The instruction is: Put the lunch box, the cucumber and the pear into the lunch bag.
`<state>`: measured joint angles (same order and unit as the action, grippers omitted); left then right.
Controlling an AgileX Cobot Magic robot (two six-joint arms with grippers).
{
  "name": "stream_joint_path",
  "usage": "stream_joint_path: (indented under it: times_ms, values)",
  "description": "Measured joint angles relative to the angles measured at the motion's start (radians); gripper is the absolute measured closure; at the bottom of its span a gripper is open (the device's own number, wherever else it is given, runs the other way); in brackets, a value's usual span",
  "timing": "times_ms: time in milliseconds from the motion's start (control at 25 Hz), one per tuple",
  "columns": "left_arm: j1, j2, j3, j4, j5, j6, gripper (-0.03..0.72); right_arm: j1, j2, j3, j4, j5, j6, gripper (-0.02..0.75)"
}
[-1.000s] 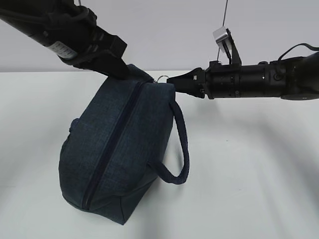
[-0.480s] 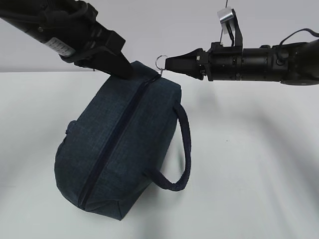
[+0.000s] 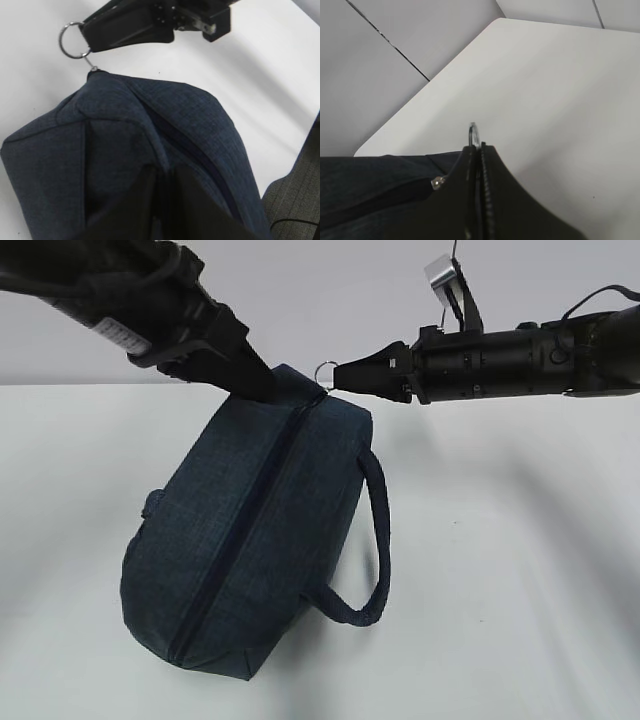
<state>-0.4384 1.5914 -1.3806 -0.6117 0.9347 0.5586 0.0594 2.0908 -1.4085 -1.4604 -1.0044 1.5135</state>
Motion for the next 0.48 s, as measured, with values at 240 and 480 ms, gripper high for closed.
stream_joint_path:
  times_ms: [240, 480]
  values:
    - [0.0, 0.0, 0.0, -0.037, 0.01, 0.045, 0.661, 0.0, 0.0, -0.002, -0.044, 0.044, 0.004, 0.738]
    - [0.001, 0.0, 0.0, -0.037, 0.001, 0.069, 0.661, 0.002, 0.008, -0.002, -0.053, 0.072, 0.025, 0.738]
